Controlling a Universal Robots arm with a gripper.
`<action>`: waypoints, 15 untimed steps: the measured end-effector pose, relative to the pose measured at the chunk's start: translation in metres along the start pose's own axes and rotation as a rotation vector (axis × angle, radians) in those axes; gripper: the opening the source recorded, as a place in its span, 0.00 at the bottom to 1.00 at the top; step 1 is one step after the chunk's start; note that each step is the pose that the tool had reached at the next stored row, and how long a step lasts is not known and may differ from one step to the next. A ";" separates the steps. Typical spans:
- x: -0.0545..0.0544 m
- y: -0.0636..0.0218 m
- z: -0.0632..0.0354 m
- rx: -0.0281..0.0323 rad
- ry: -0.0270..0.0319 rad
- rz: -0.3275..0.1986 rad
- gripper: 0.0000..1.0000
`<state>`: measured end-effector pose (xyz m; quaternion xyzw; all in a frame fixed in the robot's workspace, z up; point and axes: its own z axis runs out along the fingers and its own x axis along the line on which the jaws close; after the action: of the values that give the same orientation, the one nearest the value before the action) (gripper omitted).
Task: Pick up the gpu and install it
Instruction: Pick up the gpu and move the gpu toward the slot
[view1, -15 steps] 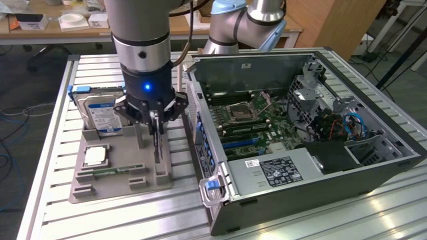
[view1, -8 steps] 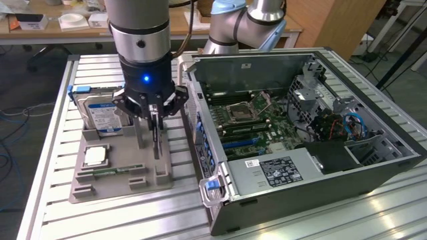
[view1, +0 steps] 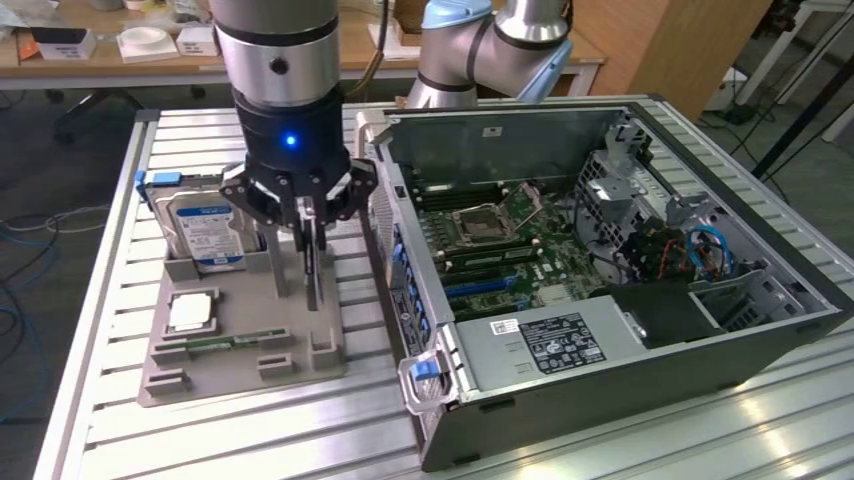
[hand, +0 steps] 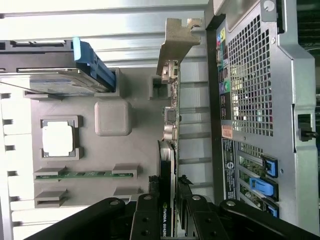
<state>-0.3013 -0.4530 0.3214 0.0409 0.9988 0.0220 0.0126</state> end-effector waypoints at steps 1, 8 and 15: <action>0.000 0.0001 -0.0018 -0.0001 -0.0001 0.000 0.26; 0.000 0.0007 -0.0152 -0.0001 0.0000 0.000 0.26; -0.001 0.0014 -0.0297 -0.0002 0.0000 0.000 0.26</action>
<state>-0.3013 -0.4530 0.3511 0.0409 0.9988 0.0221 0.0125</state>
